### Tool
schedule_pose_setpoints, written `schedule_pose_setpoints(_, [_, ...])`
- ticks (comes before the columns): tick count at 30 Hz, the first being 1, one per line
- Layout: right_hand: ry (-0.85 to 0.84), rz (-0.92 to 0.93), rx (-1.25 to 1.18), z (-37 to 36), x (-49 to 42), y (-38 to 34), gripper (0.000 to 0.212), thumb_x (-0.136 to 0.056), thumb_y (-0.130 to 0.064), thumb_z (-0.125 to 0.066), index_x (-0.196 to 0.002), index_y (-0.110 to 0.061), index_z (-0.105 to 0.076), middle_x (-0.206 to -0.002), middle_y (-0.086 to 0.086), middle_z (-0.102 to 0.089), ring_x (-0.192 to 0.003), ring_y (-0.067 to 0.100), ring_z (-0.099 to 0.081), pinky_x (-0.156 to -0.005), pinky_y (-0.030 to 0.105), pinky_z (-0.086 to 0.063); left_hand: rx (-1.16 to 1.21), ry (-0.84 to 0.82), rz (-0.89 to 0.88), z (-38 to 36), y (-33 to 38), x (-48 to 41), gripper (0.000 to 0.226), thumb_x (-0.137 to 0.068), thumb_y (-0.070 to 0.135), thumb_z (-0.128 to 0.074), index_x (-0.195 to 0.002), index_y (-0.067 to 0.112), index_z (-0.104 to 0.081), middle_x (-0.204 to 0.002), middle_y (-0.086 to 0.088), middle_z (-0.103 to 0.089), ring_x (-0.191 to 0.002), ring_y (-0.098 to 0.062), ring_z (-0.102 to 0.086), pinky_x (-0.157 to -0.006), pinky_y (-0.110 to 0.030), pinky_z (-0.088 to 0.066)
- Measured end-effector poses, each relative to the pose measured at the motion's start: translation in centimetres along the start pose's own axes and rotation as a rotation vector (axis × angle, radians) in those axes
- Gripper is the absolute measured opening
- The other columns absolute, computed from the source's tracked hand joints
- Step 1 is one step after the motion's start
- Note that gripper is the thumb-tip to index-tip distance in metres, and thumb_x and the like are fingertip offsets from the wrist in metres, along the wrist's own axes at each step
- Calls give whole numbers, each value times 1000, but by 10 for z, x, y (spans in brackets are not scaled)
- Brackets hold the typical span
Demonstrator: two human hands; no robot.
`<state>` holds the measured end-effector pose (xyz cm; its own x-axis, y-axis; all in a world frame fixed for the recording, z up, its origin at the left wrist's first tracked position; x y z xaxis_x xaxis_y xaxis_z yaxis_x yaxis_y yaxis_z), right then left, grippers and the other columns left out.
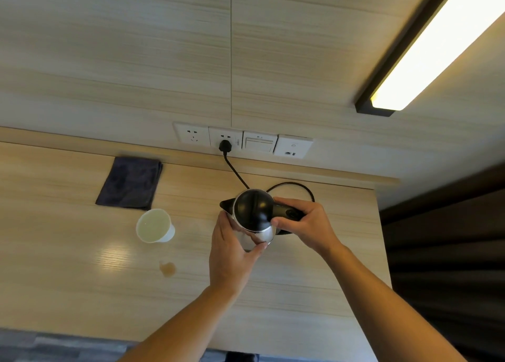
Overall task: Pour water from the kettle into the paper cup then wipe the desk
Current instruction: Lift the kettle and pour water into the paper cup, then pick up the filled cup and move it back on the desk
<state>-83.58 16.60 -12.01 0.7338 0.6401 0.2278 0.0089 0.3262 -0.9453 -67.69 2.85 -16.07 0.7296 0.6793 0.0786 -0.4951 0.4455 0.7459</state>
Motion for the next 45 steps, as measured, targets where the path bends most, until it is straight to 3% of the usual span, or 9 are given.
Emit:
schedule_pose_setpoints(7, [-34,-51,86,3,4,-1,49,-79,-26,-90,-124,-32,-73,-110,-4,-78,-101,7,-72,-84,25,-60,7,-44,-8,1,-5,1,124,-67,57,-90,-160,14,-22,-157,-8,-44,-143,-26,-47,-107,-46,-55])
schedule_pose_setpoints(11, [-50,-8,410,7,4,-14,75,-74,-56,-84,-140,-30,-62,-119,-13,-63,-106,6,-59,-91,21,-44,1,-95,-37,30,-14,2,123,-72,55,-87,-162,8,-18,-166,-14,-33,-153,-28,-32,-118,-34,-36])
schedule_pose_setpoints(15, [69,161,700,0,12,-46,85,-74,-74,-70,-144,-27,-60,-136,-7,-58,-127,14,-47,-108,40,-38,-12,-128,-113,89,-32,-2,117,-76,53,-84,-164,12,-18,-169,-10,-31,-155,-23,-30,-123,-42,-34])
schedule_pose_setpoints(18, [97,305,837,-38,18,-80,79,-79,-70,-65,-143,-23,-59,-136,-1,-61,-128,21,-51,-109,49,-43,-114,-134,-177,139,-51,-12,116,-73,47,-88,-162,12,-23,-164,-13,-39,-149,-29,-40,-117,-47,-40])
schedule_pose_setpoints(23, [15,541,906,-146,30,-118,69,-88,-54,-70,-143,-14,-58,-129,6,-63,-117,24,-59,-95,39,-51,-245,-257,-188,197,-99,-43,117,-68,39,-96,-159,7,-30,-160,-12,-43,-146,-27,-42,-114,-36,-36])
schedule_pose_setpoints(27, [-99,336,935,-221,22,-100,86,-86,-53,-76,-155,-14,-42,-141,8,-55,-119,28,-60,-90,42,-56,-302,-438,-234,212,-131,-65,111,-71,40,-94,-158,11,-32,-160,-4,-42,-145,-21,-40,-109,-28,-34])
schedule_pose_setpoints(31, [-131,5,873,-259,-1,-60,108,-81,-53,-82,-162,-12,-24,-156,10,-43,-133,30,-53,-103,43,-50,-348,-528,-239,203,-160,-87,102,-72,42,-91,-155,16,-37,-156,-2,-48,-141,-23,-48,-111,-36,-42])
schedule_pose_setpoints(36, [-66,-163,722,-284,-22,-26,103,-76,-46,-89,-157,-15,-34,-152,6,-51,-133,25,-54,-106,43,-50,-277,-560,-221,181,-175,-102,93,-70,39,-93,-149,21,-47,-145,2,-59,-132,-23,-57,-107,-38,-47])
schedule_pose_setpoints(45, [71,-163,560,-288,-31,-14,71,-74,-31,-93,-134,-17,-57,-125,1,-68,-109,18,-63,-91,40,-56,-30,-475,-170,170,-176,-111,74,-66,23,-99,-132,18,-65,-123,1,-74,-113,-17,-66,-99,-37,-55])
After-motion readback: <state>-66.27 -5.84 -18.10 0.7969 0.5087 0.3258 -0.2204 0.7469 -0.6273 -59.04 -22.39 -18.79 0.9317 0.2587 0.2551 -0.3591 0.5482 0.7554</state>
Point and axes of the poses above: each hand's wrist, its own x-axis away from the middle knuckle, its own z-axis out of the back of the hand, y = z × x, the point moved 5 cm from there along -x, towards the middle knuckle
